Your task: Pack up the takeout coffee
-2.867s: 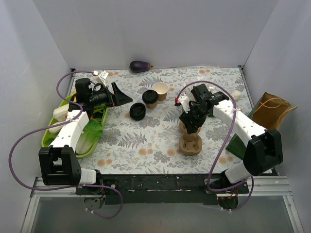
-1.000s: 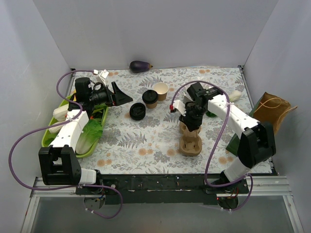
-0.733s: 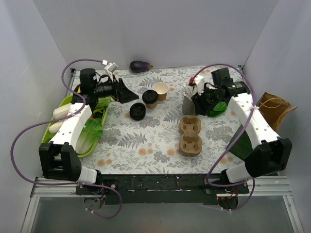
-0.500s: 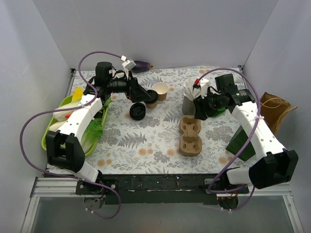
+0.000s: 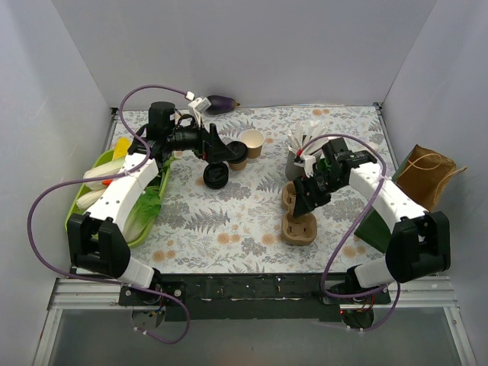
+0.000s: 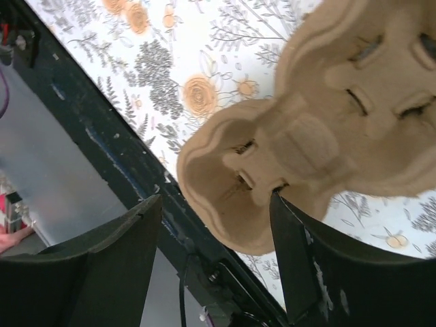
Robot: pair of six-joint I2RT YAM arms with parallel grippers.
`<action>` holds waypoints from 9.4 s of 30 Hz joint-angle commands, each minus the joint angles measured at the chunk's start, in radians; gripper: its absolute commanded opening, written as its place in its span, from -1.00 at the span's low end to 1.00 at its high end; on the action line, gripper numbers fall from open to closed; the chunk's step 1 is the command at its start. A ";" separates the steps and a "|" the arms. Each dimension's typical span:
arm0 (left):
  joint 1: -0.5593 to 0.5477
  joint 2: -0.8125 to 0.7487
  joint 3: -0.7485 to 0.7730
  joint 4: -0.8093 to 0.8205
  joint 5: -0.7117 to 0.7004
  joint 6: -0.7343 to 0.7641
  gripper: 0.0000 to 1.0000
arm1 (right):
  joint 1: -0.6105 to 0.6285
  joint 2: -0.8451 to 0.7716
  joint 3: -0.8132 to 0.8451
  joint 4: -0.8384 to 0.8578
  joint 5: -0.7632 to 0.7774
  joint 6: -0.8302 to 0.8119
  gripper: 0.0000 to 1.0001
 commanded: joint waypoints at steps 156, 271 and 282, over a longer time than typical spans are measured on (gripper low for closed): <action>-0.001 -0.076 -0.107 0.054 -0.034 -0.025 0.96 | 0.026 -0.220 0.100 0.156 0.008 -0.310 -0.79; 0.054 -0.056 -0.145 0.086 -0.015 -0.071 0.96 | 0.060 -0.089 0.117 0.039 0.117 -0.421 -0.67; 0.128 0.002 -0.110 0.143 0.028 -0.159 0.96 | -0.060 -0.254 -0.075 0.158 -0.035 -0.313 -0.63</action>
